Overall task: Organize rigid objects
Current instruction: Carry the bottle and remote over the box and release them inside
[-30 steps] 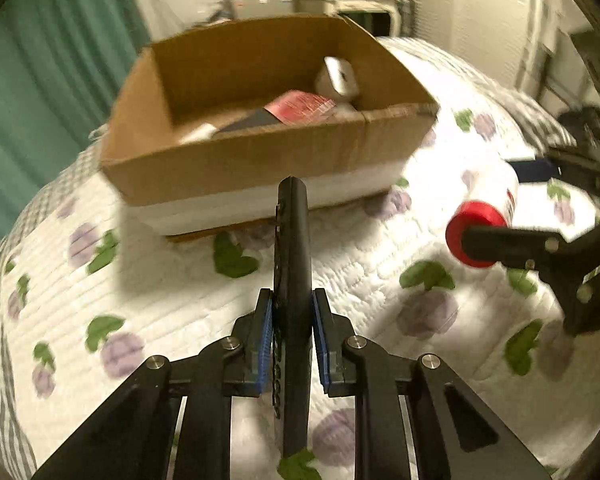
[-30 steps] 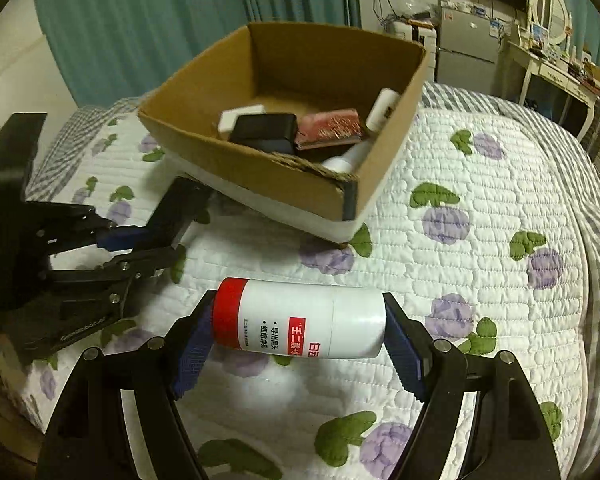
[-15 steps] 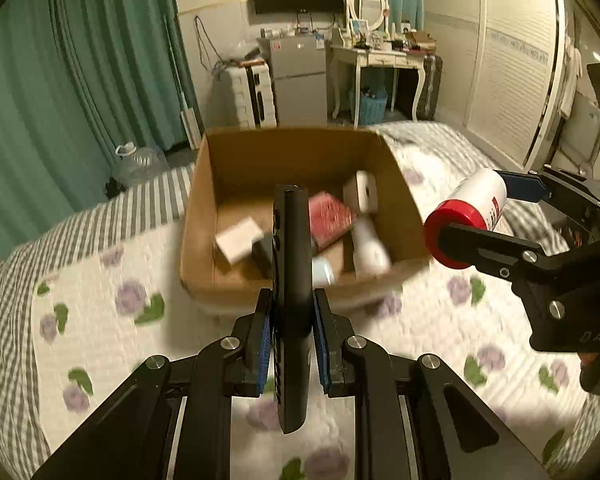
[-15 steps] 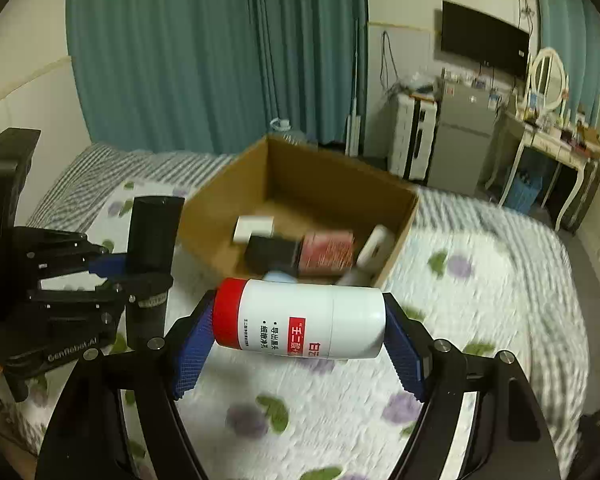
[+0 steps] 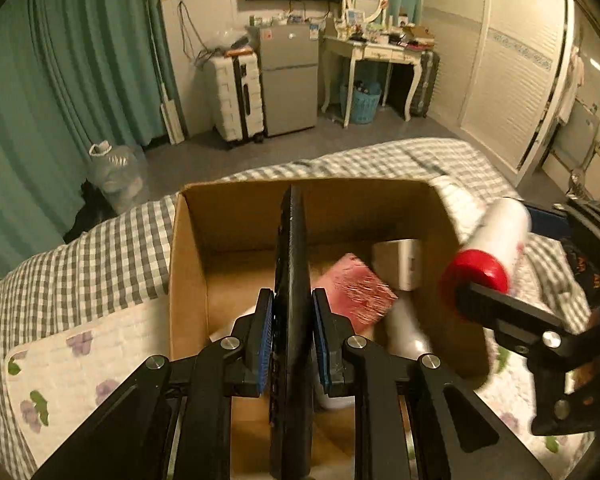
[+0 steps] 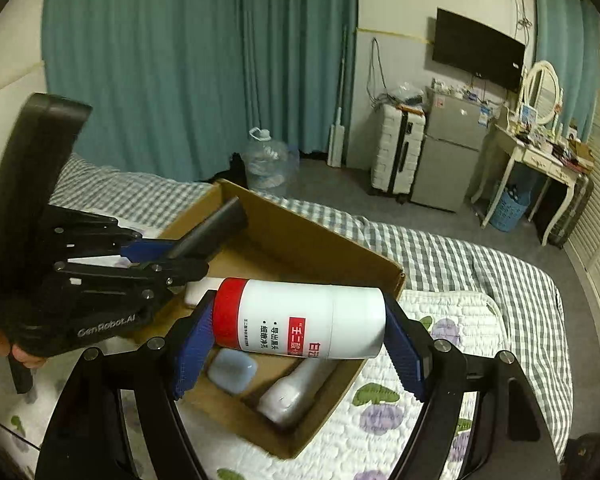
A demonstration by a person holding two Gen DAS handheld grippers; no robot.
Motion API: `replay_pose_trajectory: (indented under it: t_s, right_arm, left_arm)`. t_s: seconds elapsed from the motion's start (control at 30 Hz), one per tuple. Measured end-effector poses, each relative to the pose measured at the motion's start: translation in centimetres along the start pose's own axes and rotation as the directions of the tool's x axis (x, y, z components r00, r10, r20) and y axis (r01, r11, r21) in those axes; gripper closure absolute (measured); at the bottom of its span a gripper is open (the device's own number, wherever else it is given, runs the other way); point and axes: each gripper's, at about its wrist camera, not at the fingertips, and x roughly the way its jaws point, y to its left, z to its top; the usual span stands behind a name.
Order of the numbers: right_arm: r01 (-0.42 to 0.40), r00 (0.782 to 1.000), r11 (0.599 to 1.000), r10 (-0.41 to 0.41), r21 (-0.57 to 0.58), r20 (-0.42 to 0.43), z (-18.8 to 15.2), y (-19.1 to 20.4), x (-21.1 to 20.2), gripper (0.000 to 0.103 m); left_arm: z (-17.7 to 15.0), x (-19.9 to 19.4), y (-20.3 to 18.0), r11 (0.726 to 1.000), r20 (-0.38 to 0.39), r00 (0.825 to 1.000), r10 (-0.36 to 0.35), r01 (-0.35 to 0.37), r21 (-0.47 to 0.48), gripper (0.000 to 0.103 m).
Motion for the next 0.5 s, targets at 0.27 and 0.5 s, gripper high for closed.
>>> replay_pose_trajectory:
  t_s: [0.27, 0.5]
  right_arm:
    - [0.013, 0.998, 1.0, -0.013, 0.007, -0.064, -0.3, -1.7, 4.1, 0.026]
    - [-0.004, 0.999, 0.999, 0.006, 0.051, -0.04, -0.8, -2.5, 4.2, 0.026]
  left_arm:
    - [0.0, 3.7, 0.1, 0.999, -0.034, 0.999, 0.042, -0.042, 0.0, 0.081]
    - [-0.3, 0.8, 0.3, 0.999, 0.057, 0.997, 0.047, -0.046, -0.02, 0.047]
